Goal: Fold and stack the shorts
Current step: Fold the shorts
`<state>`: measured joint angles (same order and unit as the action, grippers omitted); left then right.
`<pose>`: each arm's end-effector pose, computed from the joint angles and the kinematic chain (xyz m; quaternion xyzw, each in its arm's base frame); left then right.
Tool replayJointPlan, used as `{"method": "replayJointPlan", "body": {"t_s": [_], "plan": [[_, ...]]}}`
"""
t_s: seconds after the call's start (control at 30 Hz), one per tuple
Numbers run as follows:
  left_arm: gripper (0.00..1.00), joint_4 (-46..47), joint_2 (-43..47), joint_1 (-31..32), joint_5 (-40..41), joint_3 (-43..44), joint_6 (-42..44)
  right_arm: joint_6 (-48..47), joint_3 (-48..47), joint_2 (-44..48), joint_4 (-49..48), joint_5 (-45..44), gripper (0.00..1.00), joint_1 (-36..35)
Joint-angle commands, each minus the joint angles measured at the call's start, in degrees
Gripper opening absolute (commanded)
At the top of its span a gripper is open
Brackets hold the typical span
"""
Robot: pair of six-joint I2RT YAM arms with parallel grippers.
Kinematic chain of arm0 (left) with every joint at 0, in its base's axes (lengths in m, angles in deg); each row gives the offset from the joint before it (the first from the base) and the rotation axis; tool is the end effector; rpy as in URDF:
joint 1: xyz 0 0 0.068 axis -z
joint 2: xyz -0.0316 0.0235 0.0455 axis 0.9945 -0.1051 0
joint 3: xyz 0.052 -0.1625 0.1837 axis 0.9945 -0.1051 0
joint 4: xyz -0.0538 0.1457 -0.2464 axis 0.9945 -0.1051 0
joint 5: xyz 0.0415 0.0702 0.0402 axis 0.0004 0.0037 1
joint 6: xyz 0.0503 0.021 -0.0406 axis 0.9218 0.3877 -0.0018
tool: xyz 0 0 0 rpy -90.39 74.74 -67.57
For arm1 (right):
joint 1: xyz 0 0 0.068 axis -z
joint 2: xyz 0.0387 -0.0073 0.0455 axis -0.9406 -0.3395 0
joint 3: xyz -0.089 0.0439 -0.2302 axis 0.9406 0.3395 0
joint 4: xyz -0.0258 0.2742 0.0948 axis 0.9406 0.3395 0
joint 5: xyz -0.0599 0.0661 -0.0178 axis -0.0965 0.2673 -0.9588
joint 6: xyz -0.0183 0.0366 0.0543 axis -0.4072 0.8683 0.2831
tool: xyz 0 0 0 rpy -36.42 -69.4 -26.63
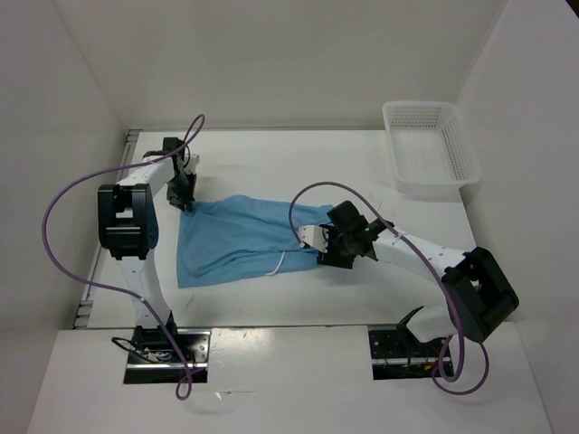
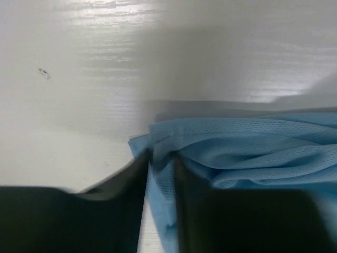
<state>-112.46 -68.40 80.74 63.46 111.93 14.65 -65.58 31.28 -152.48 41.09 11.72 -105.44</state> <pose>0.4489 0.0275 0.1234 -0.0349 0.9827 0.0242 0.1804 0.2399 0.1776 0.1260 -0.6750 0.6930 0.0209 0.2524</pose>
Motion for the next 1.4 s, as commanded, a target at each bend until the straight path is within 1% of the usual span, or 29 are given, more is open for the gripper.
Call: {"method": "replayJointPlan", "body": {"t_s": [0.0, 0.03, 0.1, 0.13, 0.2, 0.23, 0.27, 0.3, 0.33, 0.37, 0.4, 0.43, 0.47, 0.5, 0.53, 0.57, 0.7, 0.73, 0.93, 1.0, 1.07, 1.1, 1.17, 1.23, 1.27, 1.33, 1.37], "plan": [[0.39, 0.0, -0.6, 0.7, 1.2, 1.9, 0.4, 3.6, -0.5, 0.8, -1.7, -0.5, 0.7, -1.5], [0.51, -0.7, 0.2, 0.7, 1.2, 1.9, 0.4, 5.1, -1.2, 0.3, -2.2, -1.3, 0.72, -1.5], [0.71, -0.7, 2.0, 0.7, 2.3, 1.4, 0.4, 8.2, -3.4, 0.3, -2.2, -2.1, 0.73, -1.5], [0.74, -0.7, 5.3, 0.7, 2.4, 0.7, 0.4, 9.2, -4.1, 0.3, -2.2, -2.1, 0.75, -1.5], [0.78, -0.7, 9.7, -0.2, 2.4, -0.6, 0.4, 11.2, -6.7, 1.6, -1.0, -1.5, 0.75, -1.5], [0.78, -0.7, 14.5, -0.7, 2.4, -1.3, 0.4, 13.3, -7.5, 1.6, -1.0, -0.8, 0.75, -1.5], [0.78, -0.7, 16.9, -0.7, 2.4, -2.4, 0.4, 14.1, -8.1, 2.1, -0.1, 0.4, 0.75, -1.5], [0.78, -0.7, 19.6, 0.6, 2.4, -4.0, 0.4, 14.7, -8.1, 2.1, -0.1, 0.9, 0.73, -1.5], [0.78, -0.7, 24.8, 1.9, 3.2, -8.9, 0.4, 14.7, -8.1, 2.1, -0.1, 0.9, 0.72, -1.5], [0.76, -2.1, 27.0, 3.1, 3.2, -11.5, 0.4, 14.7, -8.1, 2.1, -0.1, 0.9, 0.72, -1.5], [0.73, -3.6, 28.9, 5.4, 3.2, -14.1, 0.4, 14.1, -7.1, 2.1, -0.1, 0.9, 0.68, -1.5], [0.71, -7.1, 31.7, 6.2, 3.2, -16.6, 0.4, 13.0, -7.1, 1.6, -0.1, 0.9, 0.67, -1.5], [0.67, -8.8, 32.8, 6.8, 3.2, -21.2, 0.4, 13.0, -6.1, 1.6, -0.7, 0.2, 0.65, -1.5], [0.66, -10.3, 34.2, 7.9, 2.7, -23.2, 0.4, 12.2, -5.3, 1.0, -0.7, 0.2, 0.63, -1.5], [0.66, -13.1, 34.7, 7.9, 1.8, -25.0, 0.4, 11.3, -5.3, 1.0, -1.2, -0.3, 0.61, -1.5], [0.66, -13.7, 34.7, 8.6, 1.8, -27.8, 0.4, 10.8, -4.5, 1.0, -1.8, -0.3, 0.6, -1.5], [0.66, -14.2, 34.5, 11.4, -1.5, -30.2, 0.4, 10.1, -3.4, -0.2, -2.9, -0.9, 0.59, -1.5], [0.67, -14.2, 34.0, 12.6, -1.5, -31.1, 0.4, 9.6, -3.4, -0.2, -3.0, -1.5, 0.59, -1.5], [0.7, -8.3, 29.1, 16.9, -0.8, -33.5, 0.4, 7.6, -0.2, -0.2, -5.7, -4.6, 0.59, -1.5], [0.7, -7.6, 27.7, 16.9, -0.3, -33.5, 0.4, 7.0, -0.2, -0.2, -5.7, -5.2, 0.59, -1.5], [0.65, -6.9, 27.0, 17.5, 0.2, -34.6, 0.4, 6.9, 0.3, -0.2, -5.7, -5.8, 0.59, -1.5], [0.59, -6.9, 26.3, 17.6, 0.2, -35.4, 0.4, 6.3, 1.0, -0.2, -6.5, -5.8, 0.59, -1.5], [0.53, -6.9, 24.5, 18.1, 0.9, -36.8, 0.4, 5.7, 1.6, -0.2, -7.3, -6.4, 0.58, -1.5], [0.44, -7.7, 23.1, 18.1, -1.2, -36.8, 0.4, 5.0, 2.2, -0.2, -9.1, -6.9, 0.56, -1.5], [0.33, -7.7, 22.5, 18.1, -1.9, -36.8, 0.4, 5.0, 2.2, -0.2, -9.7, -7.6, 0.51, -1.5], [0.23, -7.7, 21.9, 18.1, -1.9, -36.8, 0.4, 4.5, 2.2, -0.7, -10.2, -7.6, 0.42, -1.5], [0.19, -7.7, 21.9, 18.1, -1.9, -36.8, 0.4, 4.5, 2.2, -0.7, -10.2, -7.6, 0.33, -1.5]]}}
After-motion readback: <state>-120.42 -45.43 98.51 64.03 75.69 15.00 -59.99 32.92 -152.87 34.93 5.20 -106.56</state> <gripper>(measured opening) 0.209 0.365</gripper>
